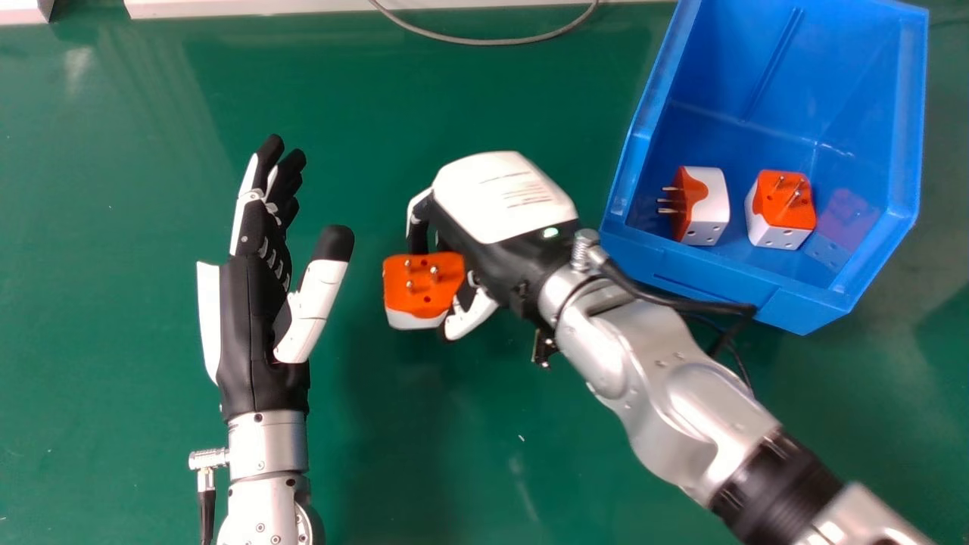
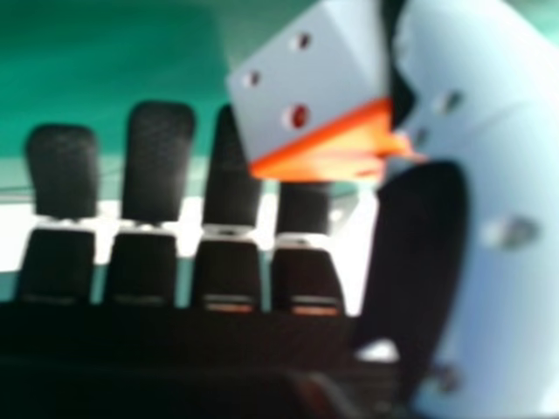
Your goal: Pick all objects and put in blue box
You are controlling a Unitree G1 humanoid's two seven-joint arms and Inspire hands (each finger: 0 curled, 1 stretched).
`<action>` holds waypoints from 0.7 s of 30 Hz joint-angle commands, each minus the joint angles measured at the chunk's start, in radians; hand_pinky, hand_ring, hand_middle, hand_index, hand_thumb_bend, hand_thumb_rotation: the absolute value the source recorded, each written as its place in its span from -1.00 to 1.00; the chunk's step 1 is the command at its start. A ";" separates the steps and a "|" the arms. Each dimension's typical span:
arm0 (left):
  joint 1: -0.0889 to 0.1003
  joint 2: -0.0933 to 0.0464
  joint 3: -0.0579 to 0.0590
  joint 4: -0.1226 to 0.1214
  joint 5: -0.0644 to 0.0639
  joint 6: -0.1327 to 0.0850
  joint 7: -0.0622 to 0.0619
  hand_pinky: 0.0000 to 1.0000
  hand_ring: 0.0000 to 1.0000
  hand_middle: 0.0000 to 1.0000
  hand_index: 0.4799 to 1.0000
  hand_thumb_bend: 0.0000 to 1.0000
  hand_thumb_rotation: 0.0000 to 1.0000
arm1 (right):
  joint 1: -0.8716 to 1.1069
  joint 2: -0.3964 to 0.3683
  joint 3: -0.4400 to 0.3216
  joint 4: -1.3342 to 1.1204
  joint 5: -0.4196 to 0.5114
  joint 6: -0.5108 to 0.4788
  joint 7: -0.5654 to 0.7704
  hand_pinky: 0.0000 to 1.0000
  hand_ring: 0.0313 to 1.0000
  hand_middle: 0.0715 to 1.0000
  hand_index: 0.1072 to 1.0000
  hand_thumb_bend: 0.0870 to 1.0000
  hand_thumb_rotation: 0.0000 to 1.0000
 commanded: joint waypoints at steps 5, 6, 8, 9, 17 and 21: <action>-0.005 -0.007 -0.004 -0.011 -0.007 -0.015 -0.009 0.88 0.83 0.79 0.65 0.86 0.46 | 0.139 -0.034 -0.097 -0.229 0.031 0.055 0.009 -0.39 -0.31 -0.13 0.00 -0.08 -1.00; -0.006 -0.005 -0.005 -0.010 -0.006 -0.015 -0.009 0.88 0.83 0.79 0.65 0.86 0.46 | 0.166 -0.038 -0.109 -0.263 0.030 0.061 0.001 -0.39 -0.31 -0.13 0.00 -0.08 -1.00; -0.007 -0.003 -0.006 -0.011 -0.007 -0.015 -0.013 0.89 0.83 0.79 0.65 0.86 0.46 | 0.213 -0.046 -0.127 -0.317 0.025 0.059 -0.027 -0.38 -0.30 -0.13 -0.02 -0.08 -1.00; -0.007 -0.003 -0.006 -0.011 -0.011 -0.015 -0.016 0.89 0.83 0.79 0.65 0.86 0.46 | 0.241 -0.051 -0.137 -0.346 0.023 0.049 -0.050 -0.38 -0.30 -0.13 -0.02 -0.08 -1.00; -0.008 -0.004 -0.009 -0.014 -0.011 -0.012 -0.022 0.90 0.84 0.80 0.66 0.85 0.46 | 0.384 -0.080 -0.216 -0.482 0.046 -0.036 -0.159 -0.30 -0.26 -0.12 -0.05 -0.07 -1.00; -0.010 -0.005 -0.008 -0.012 -0.012 -0.015 -0.027 0.90 0.84 0.81 0.67 0.85 0.46 | 0.414 -0.067 -0.246 -0.523 0.057 -0.037 -0.164 -0.26 -0.24 -0.11 -0.08 -0.07 -1.00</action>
